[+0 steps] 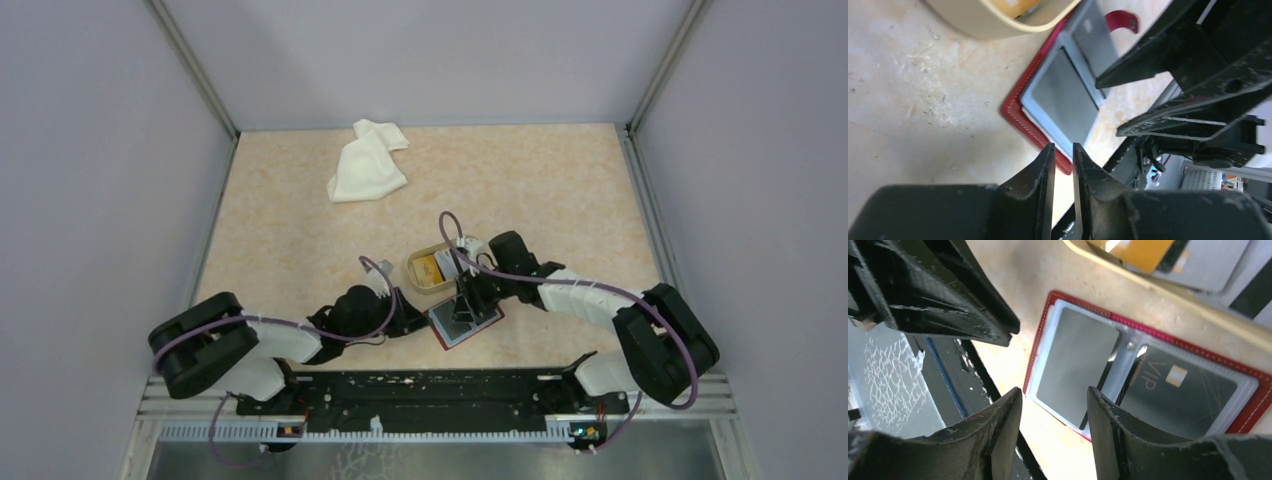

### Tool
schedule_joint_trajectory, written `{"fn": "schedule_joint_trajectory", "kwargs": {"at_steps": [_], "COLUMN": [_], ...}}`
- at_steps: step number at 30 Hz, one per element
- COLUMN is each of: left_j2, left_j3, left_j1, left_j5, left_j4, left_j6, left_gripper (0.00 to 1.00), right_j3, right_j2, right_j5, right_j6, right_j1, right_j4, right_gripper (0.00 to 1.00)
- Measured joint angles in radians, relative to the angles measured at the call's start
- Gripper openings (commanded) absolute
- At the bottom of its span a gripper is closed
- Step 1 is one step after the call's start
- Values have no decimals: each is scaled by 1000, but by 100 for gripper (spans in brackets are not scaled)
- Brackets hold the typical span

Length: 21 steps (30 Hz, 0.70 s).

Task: Put the credit cards into the card holder
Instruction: Insert the credit card into the card holder.

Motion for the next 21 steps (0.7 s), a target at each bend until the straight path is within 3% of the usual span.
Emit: {"fn": "schedule_joint_trajectory", "kwargs": {"at_steps": [5, 10, 14, 17, 21], "left_j2": [-217, -461, -621, -687, -667], "left_j3": [-49, -108, -189, -219, -219], "left_j1": [0, 0, 0, 0, 0], "left_j5": [-31, -79, -89, -84, -50], "left_j4": [-50, -96, -76, -39, 71], "left_j6": [67, 150, 190, 192, 167], "left_gripper": [37, 76, 98, 98, 86], "right_j3": [43, 89, 157, 209, 227], "right_j2": [-53, -189, -265, -282, -245], "right_j5": [-55, -161, -223, -282, -325], "right_j6": [-138, -376, -602, -841, -1175], "right_j1": [-19, -56, -59, -59, -50], "right_j4": [-61, -207, -324, -436, -557], "right_gripper": [59, 61, 63, 64, 62]}}
